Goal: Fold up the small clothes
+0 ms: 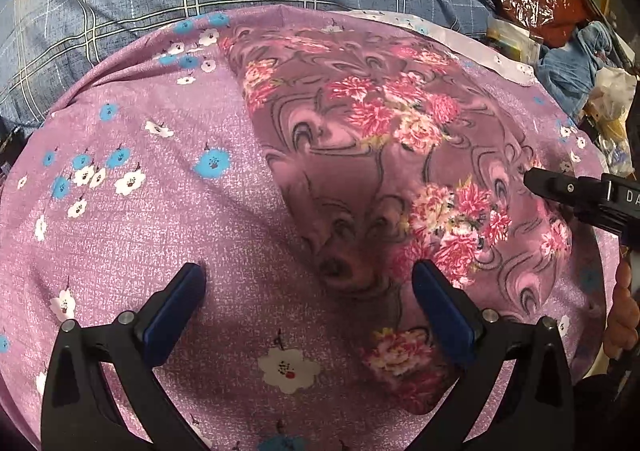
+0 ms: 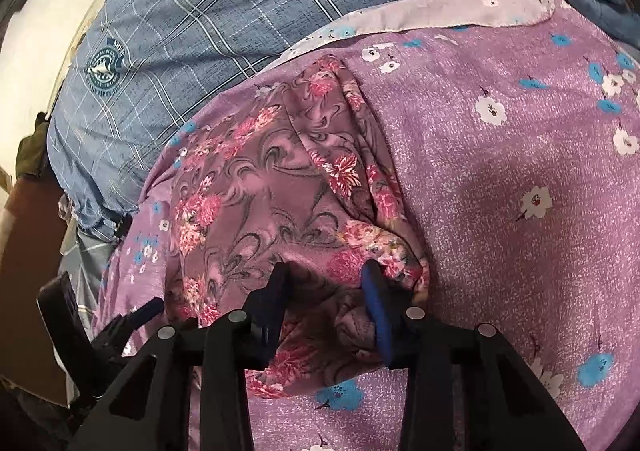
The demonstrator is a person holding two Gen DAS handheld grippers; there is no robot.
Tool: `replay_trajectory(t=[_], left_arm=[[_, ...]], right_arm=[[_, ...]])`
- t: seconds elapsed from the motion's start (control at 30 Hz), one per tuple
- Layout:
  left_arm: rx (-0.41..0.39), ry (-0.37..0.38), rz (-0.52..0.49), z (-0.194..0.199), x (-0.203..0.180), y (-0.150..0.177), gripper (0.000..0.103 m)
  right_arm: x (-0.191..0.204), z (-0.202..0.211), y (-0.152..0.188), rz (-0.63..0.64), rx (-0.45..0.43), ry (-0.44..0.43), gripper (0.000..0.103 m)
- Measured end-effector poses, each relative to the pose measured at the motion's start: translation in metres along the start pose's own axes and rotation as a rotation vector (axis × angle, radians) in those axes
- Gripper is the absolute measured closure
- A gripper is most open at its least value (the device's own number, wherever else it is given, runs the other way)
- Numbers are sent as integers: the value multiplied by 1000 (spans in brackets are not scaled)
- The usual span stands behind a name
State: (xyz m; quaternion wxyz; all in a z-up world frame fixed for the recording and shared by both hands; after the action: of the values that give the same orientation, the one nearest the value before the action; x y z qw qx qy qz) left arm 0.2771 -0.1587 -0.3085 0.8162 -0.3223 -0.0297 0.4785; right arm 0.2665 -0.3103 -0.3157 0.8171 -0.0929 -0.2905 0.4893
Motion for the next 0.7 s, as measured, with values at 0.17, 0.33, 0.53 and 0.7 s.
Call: replay_trajectory(t=[0.17,0.33,0.53,0.7], left_arm=[[-8,-13,6,-1,0,-1,0],[4,-33,33,-2,0,-1,0],[42,-8,23,-1,0,-2,0],[-3,-65,-51,19,-3,-11,0]], right_arm=[[5,1,1,52,-17,28,59],[16,1,5,128,-47,40,46],[19,4,7,153,-59,63,44],[25,20,3,178,-40,92,44]])
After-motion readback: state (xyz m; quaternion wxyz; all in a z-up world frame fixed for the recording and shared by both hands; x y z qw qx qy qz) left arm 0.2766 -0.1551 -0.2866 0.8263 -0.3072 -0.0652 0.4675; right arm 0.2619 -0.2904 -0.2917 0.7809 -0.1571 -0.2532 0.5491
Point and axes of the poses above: each gripper's, at about its wrist camera, not at the fingertips, and z roughly against the way its jaws point, x to its left, y to its underside, the point moved 7 cm from there along -z, roughly the way its jaws point, and after that the axes turned 14 degrees about y, right-handed, at the moved point
